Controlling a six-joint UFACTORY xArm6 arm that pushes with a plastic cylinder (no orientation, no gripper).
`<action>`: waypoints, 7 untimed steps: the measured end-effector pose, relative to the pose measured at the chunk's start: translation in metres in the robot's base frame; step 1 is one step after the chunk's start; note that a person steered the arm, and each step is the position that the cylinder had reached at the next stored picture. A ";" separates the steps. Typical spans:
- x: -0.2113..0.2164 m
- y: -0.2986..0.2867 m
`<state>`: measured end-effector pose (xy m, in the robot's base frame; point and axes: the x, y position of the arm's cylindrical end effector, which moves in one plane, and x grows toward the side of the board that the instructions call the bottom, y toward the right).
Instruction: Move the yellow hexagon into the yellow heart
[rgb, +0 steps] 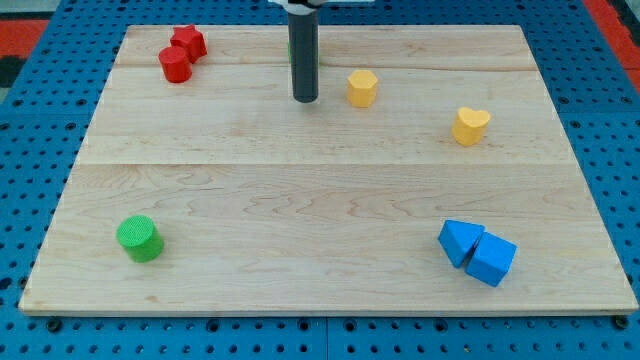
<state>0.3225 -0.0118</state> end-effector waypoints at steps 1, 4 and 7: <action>-0.014 0.076; -0.018 0.170; -0.023 0.003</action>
<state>0.2991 -0.0088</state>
